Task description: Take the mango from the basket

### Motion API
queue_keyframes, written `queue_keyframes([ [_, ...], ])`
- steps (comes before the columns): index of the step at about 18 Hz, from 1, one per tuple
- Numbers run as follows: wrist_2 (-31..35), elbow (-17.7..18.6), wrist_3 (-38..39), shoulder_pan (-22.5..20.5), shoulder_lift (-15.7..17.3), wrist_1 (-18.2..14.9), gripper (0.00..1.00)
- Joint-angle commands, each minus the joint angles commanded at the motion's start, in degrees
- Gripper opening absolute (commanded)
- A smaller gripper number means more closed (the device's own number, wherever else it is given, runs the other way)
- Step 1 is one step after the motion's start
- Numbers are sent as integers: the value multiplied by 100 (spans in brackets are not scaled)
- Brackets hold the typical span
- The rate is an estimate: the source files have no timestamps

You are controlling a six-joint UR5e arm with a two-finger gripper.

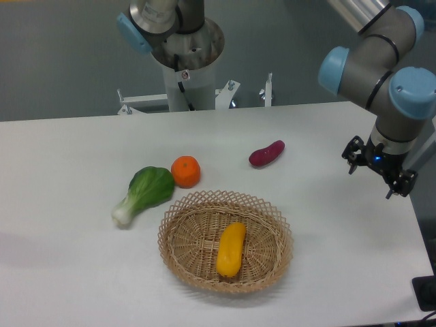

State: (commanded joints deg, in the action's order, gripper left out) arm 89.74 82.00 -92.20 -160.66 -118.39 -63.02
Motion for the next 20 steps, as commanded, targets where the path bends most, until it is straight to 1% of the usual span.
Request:
queue_keyframes([
  [5,9,9,44,26,0,0,100],
  [8,-17,9,263,35,9,0,100],
  [11,-44,61,710,70,26,9,100],
  [12,-70,70,877,140,35,0,100],
  [14,-97,96,1447,272,9,0,100],
  [16,-114,132,2036,491,-9,0,100],
  [18,-140,132,2249,684,0,-9,100],
  [20,-359,158,2774,887,9,-9,100],
])
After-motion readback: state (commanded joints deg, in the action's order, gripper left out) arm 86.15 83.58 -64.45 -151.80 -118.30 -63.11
